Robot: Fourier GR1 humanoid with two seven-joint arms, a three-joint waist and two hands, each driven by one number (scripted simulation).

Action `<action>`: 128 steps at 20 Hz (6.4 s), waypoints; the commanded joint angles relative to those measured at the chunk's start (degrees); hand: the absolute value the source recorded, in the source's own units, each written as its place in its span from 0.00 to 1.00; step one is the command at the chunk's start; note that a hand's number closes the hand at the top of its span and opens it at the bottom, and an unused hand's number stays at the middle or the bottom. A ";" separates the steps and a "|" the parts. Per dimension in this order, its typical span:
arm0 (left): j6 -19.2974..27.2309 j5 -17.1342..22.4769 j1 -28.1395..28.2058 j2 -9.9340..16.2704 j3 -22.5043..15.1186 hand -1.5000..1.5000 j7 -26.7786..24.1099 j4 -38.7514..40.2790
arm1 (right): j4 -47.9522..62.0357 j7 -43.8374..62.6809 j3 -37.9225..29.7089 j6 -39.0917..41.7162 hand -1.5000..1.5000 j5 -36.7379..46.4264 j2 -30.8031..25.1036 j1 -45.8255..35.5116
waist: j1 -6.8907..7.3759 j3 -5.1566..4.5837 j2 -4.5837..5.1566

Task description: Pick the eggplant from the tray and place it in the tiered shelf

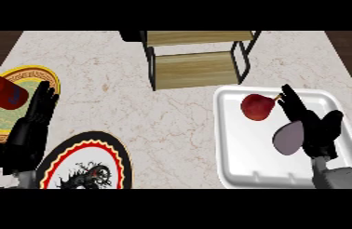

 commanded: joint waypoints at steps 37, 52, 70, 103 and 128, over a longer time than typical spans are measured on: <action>-4.67 -6.91 -12.30 -7.96 -8.83 0.50 1.83 12.60 | -44.02 25.76 -19.72 -25.30 0.00 9.23 -14.15 37.84 | 0.28 0.16 -0.69; -5.25 -9.05 -12.70 -11.45 -8.94 0.50 -0.07 14.73 | -55.56 67.60 -18.65 -18.00 0.00 16.91 -30.06 24.30 | 0.35 0.42 -1.03; -8.89 -8.56 -10.65 -9.39 -5.80 0.50 0.80 12.57 | -49.06 74.28 -10.45 -14.78 0.00 27.73 -23.16 12.66 | 0.45 0.43 -1.12; -10.38 -10.59 -10.31 -11.27 -3.33 0.50 4.11 9.13 | -34.05 72.37 -3.81 -5.56 0.00 42.35 -6.30 4.87 | 0.38 0.46 -1.19; -11.59 -15.01 -8.70 -14.57 -2.52 0.50 5.37 5.87 | -27.85 57.02 -5.02 2.43 1.00 51.37 3.85 9.36 | 0.03 0.49 -1.20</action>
